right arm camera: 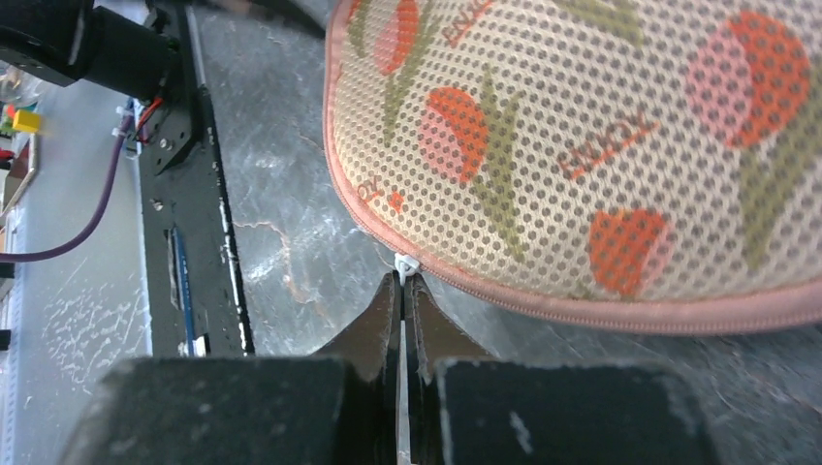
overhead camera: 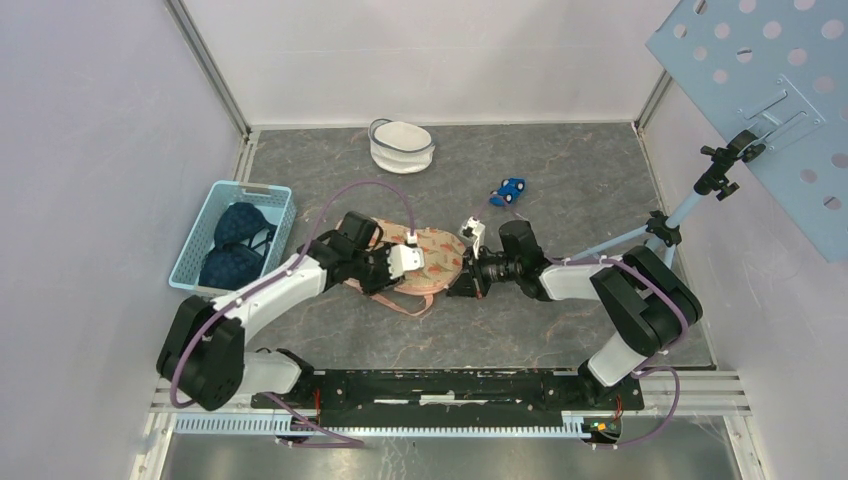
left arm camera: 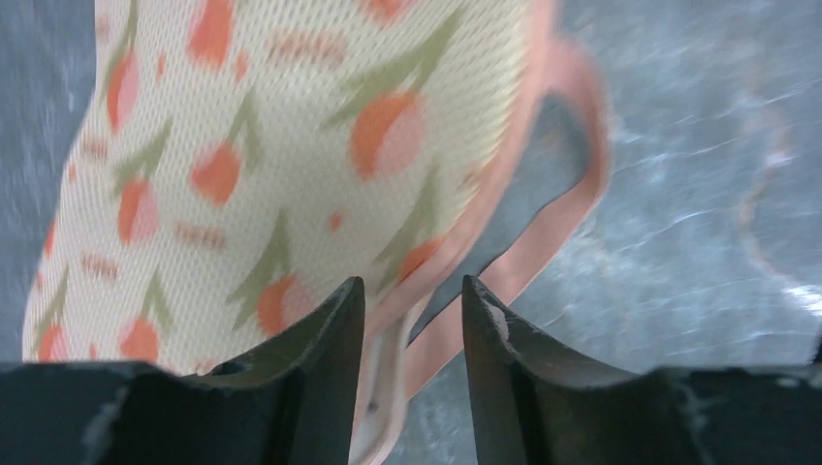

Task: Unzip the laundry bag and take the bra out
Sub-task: Unzip the laundry bag at the center of the board.

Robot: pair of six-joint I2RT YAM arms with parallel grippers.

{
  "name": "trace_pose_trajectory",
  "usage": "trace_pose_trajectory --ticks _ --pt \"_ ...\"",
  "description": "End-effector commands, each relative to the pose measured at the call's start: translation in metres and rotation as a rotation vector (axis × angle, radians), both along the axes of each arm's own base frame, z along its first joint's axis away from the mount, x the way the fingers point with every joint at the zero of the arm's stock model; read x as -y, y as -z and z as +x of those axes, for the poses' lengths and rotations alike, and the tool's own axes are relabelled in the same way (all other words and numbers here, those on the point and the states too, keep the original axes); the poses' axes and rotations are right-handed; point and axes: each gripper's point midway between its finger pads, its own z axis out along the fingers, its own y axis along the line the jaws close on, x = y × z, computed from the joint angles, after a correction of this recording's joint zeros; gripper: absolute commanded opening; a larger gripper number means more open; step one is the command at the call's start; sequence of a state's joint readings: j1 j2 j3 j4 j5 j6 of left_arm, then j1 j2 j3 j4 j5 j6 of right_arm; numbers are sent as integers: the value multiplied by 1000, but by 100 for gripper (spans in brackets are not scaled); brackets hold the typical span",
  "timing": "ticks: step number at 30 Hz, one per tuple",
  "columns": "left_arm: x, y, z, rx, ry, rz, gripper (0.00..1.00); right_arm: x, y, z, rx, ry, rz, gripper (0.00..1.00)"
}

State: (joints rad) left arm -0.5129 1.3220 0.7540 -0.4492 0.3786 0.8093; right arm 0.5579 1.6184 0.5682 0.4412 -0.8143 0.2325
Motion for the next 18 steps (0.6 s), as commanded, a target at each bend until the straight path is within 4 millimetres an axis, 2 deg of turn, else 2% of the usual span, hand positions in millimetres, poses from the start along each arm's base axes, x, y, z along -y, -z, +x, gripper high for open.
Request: trace_pose_trajectory --ticks 1,3,8,13,18 --pt "44 -23 -39 -8 140 -100 50 -15 -26 -3 49 -45 85 0" --pt "56 -25 -46 -4 149 -112 51 -18 -27 -5 46 -55 90 0" --pt "77 -23 -44 -8 118 -141 53 -27 -30 -12 41 -89 99 0" --pt "82 -12 -38 13 109 -104 51 -29 -36 -11 56 -98 108 0" --pt "76 4 -38 17 103 -63 39 -27 -36 -13 64 -107 103 0"
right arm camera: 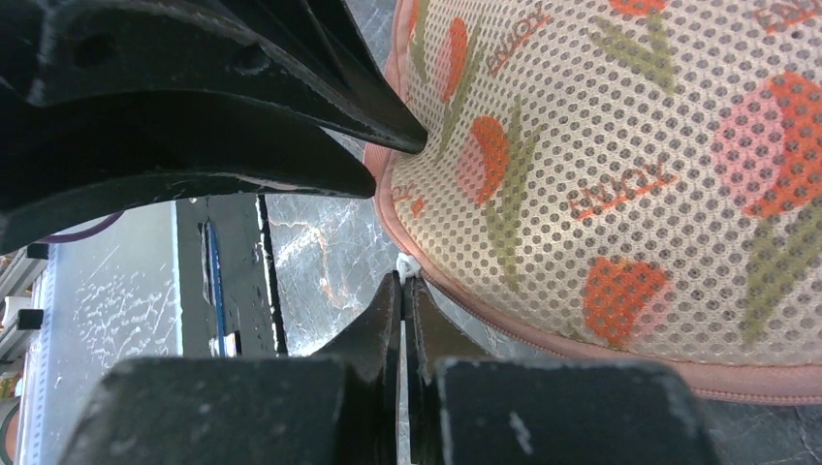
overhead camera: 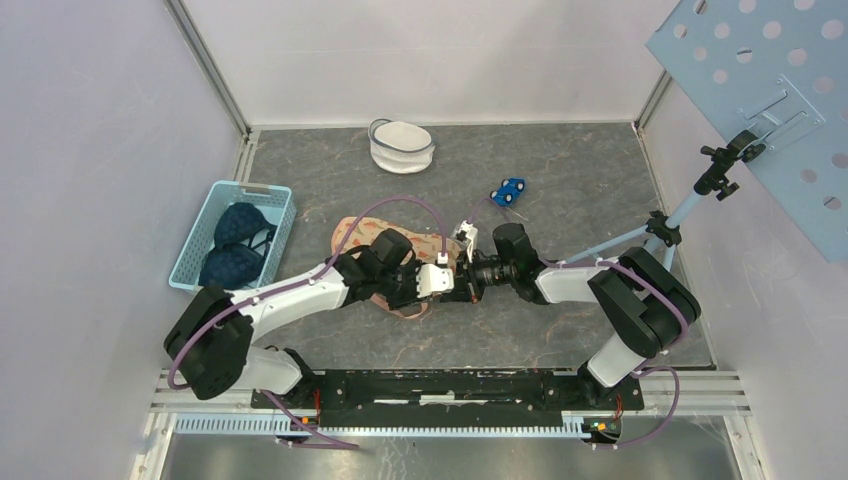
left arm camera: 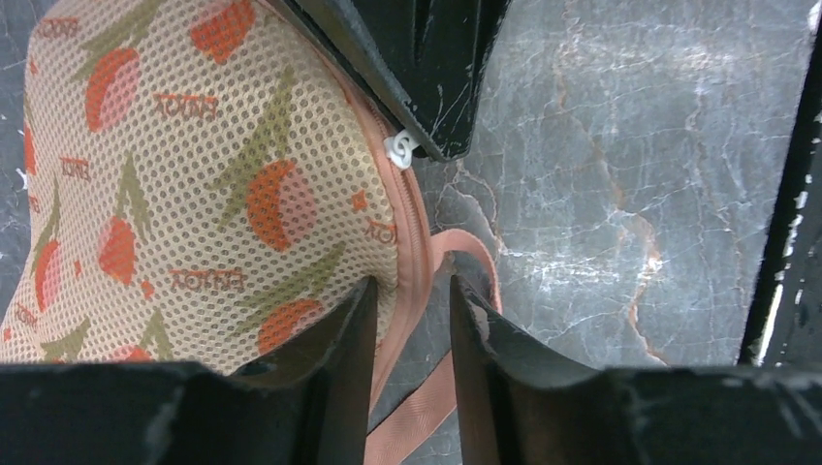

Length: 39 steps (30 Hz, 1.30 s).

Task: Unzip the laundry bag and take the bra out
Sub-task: Unzip the laundry bag at the center of the board.

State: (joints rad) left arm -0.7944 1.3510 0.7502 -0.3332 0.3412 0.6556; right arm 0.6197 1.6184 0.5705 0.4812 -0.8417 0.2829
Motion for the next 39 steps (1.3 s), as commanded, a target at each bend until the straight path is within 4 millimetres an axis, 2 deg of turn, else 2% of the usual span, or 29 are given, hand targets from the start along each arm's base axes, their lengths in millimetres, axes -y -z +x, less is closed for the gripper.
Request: trace_pose_trajectory --ticks 1,6,9,17,19,23,29,34,36,39 --pt "0 9 8 31 -44 0 36 -9 -27 6 82 -41 65 0" --pt "-7 16 14 88 -47 32 12 -6 -26 4 88 -51 53 0" --pt "-16 25 14 113 -29 76 3 -1 -23 5 86 -51 38 0" --pt "-51 59 8 140 48 243 2 23 -5 17 109 -31 -43 0" --pt "-56 63 6 145 71 265 2 29 3 22 113 -30 -74 0" --pt "-64 64 8 156 90 287 2 37 7 33 127 -18 -93 0" --pt "-60 49 32 191 46 236 2 36 4 21 77 -3 -40 0" --pt "-44 20 60 189 -56 151 4 29 4 0 35 -24 -4 0" --pt "-35 5 55 144 -72 97 9 23 4 -8 36 -51 -2 0" --pt "-22 -25 37 94 -53 -18 24 15 -1 -12 44 -71 9 0"
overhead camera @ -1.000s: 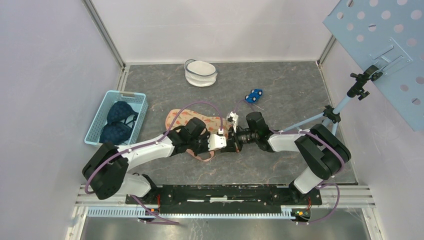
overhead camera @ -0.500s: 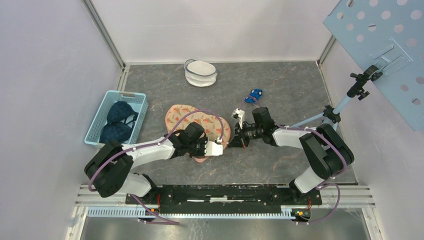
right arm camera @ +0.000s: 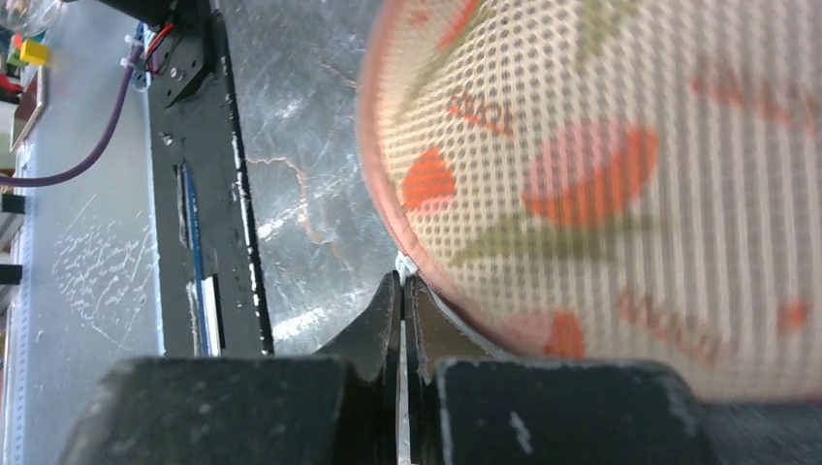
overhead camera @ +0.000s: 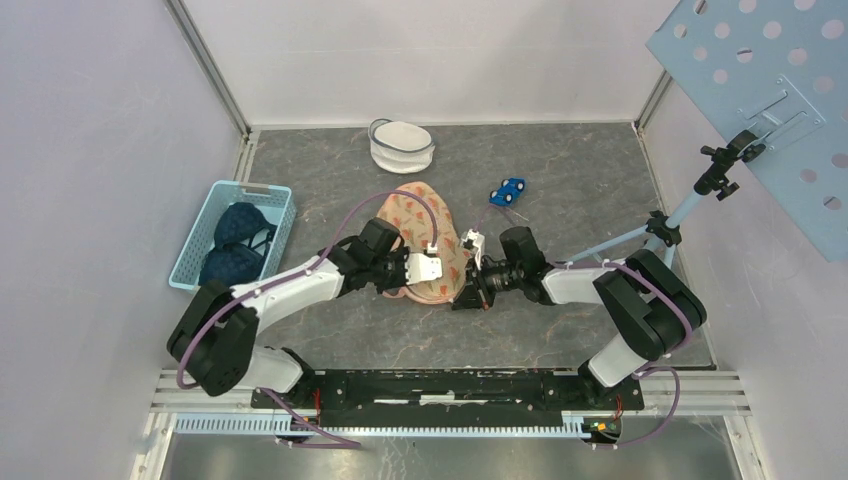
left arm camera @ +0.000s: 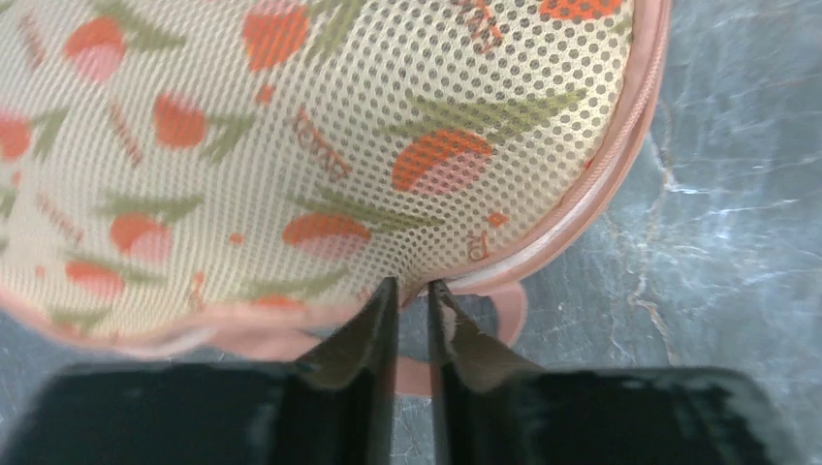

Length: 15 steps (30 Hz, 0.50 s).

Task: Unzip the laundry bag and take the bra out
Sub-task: Unzip the laundry bag at the center of the board.

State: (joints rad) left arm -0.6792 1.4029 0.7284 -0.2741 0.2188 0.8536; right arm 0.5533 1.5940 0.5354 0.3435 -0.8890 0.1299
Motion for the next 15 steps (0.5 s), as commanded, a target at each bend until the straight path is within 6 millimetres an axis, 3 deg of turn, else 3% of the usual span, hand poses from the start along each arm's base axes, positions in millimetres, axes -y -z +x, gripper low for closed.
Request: trace_pose_trajectory --ticks 1,7,12,15 --pt "19 -49 -22 -81 -7 -174 29 -17 -23 -5 41 -43 78 0" --pt "25 -66 -45 -142 -2 -245 50 -31 -31 -4 37 -56 99 0" --pt "40 -73 -46 -152 46 -297 55 -36 -32 -5 39 -65 96 0" --pt "49 -67 -50 -170 87 -294 59 -38 -32 -3 42 -61 94 0"
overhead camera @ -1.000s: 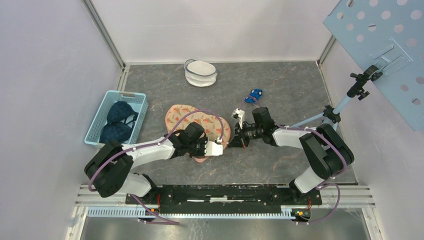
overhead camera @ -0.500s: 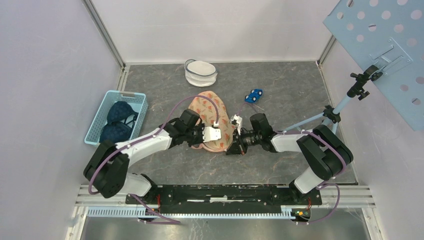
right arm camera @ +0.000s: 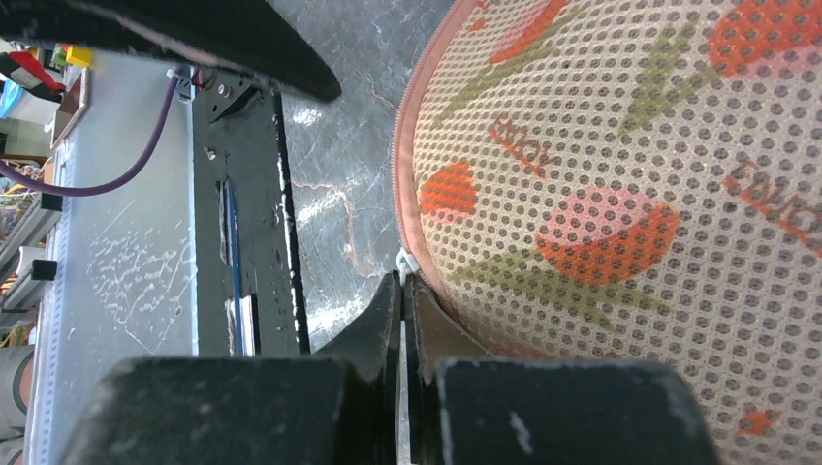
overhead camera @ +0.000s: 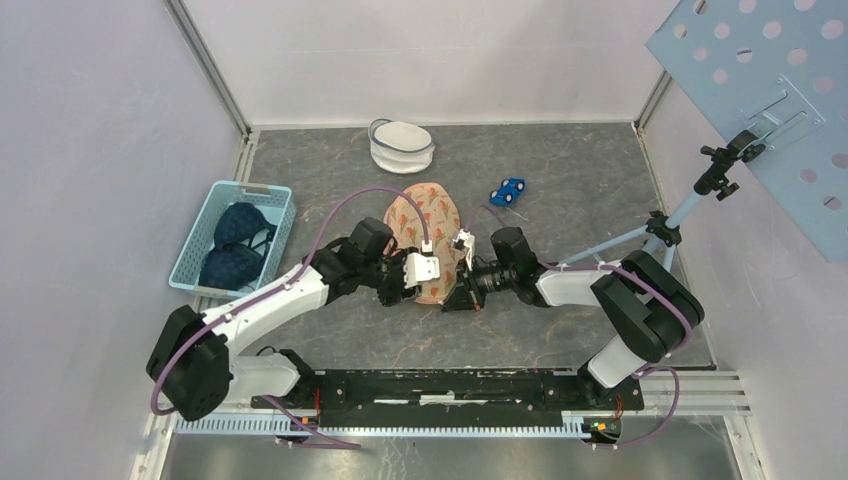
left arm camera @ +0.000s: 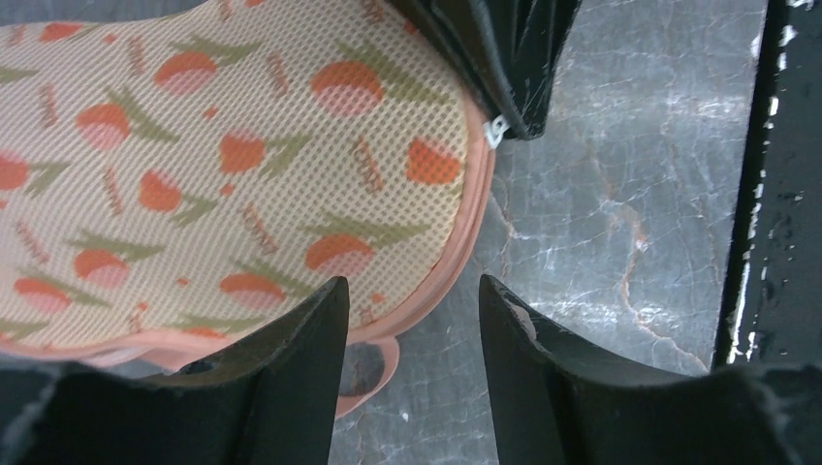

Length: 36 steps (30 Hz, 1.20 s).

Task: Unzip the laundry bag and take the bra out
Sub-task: Unzip the laundry bag at the center of the board.

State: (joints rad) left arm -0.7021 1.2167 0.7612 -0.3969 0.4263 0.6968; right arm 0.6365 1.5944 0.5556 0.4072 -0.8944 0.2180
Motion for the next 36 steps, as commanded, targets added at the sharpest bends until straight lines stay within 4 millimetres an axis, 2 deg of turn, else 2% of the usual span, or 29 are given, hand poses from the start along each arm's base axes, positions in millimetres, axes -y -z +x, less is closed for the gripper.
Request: trace_pose_trajectory --ticks 1,9,12,15,22,29,34,36 --pt "26 -8 -8 -35 71 -60 59 -13 -16 13 54 -6 48 0" --pt "36 18 -1 16 86 6 56 -15 -15 15 50 -10 43 0" --pt "41 23 2 31 79 18 52 -16 -16 16 51 -12 43 0" --pt "43 26 5 48 70 26 42 -17 -17 17 49 -15 46 0" --pt "20 40 7 94 38 101 4 -8 -15 21 60 -4 30 0" --pt "-6 50 2 96 23 153 2 11 -7 35 81 26 -11 0" --pt "-20 50 10 117 6 168 2 17 -3 39 96 27 -36 0" --pt "-20 42 17 117 -27 148 2 15 -6 38 88 35 -20 0"
